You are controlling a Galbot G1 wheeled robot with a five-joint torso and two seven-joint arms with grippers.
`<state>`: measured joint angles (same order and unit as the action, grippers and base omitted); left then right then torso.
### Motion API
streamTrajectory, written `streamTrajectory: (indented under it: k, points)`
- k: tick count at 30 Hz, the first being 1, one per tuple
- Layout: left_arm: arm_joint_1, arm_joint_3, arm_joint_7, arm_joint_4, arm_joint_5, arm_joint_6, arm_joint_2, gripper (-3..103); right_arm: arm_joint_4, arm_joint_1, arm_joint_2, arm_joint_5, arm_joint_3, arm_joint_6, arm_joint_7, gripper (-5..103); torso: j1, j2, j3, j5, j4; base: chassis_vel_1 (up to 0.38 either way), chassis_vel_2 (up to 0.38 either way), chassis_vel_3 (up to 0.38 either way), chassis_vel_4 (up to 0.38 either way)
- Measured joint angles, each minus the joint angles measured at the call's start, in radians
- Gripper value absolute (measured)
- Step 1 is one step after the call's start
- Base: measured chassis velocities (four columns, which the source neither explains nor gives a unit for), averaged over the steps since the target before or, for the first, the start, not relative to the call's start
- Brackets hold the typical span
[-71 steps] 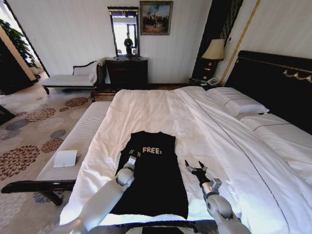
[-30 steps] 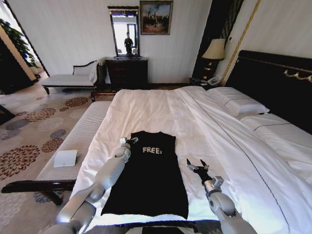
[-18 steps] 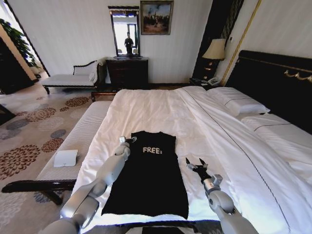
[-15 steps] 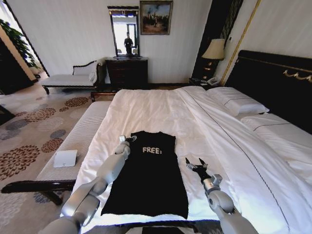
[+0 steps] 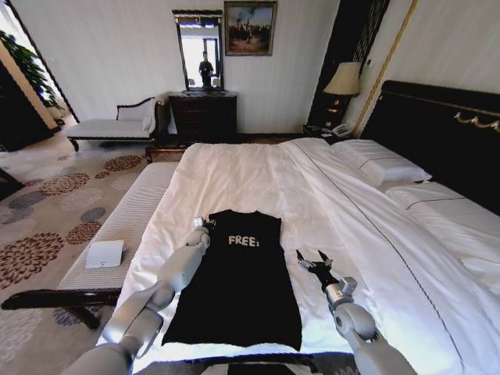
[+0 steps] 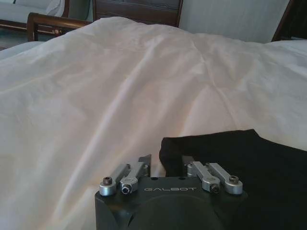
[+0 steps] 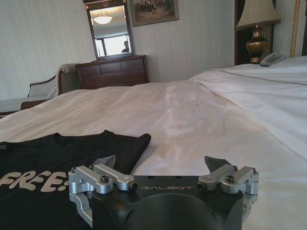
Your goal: Fold the clothes on the bed.
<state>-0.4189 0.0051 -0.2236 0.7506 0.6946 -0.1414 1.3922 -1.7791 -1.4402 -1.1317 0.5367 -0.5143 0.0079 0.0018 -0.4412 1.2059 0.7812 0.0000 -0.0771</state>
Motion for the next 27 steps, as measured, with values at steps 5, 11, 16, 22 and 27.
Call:
streamTrajectory:
  k: [5,11,16,22,27]
  points:
    - [0.011,-0.002,0.001,-0.022,0.000,0.012,0.003,13,0.004,0.001,0.002,0.003,0.000,-0.001,0.001,100,0.000,0.000,0.000,0.0000,0.0000,0.000,0.000,0.000,0.000]
    - [0.015,-0.002,0.002,-0.025,0.003,0.017,0.000,1,0.027,0.024,0.025,0.032,0.008,-0.005,0.006,100,0.000,0.000,0.000,0.0000,-0.0002,0.000,0.000,0.000,0.000]
    - [0.011,0.006,-0.002,0.005,0.022,0.021,-0.023,1,0.053,0.109,0.065,0.190,0.034,-0.066,0.036,100,0.000,0.000,0.000,-0.0001,-0.0003,0.000,0.000,0.000,0.000]
    - [0.004,0.026,-0.013,0.043,0.047,0.026,-0.066,1,0.177,0.324,0.098,0.427,0.119,-0.158,0.033,100,0.000,0.000,0.000,-0.0002,0.0001,0.000,0.000,0.000,0.000]
    - [0.004,0.031,-0.016,0.045,0.061,0.034,-0.072,1,0.358,0.519,0.062,0.532,0.205,-0.207,0.036,100,0.000,0.000,0.000,0.0001,-0.0003,0.000,0.000,0.000,0.000]
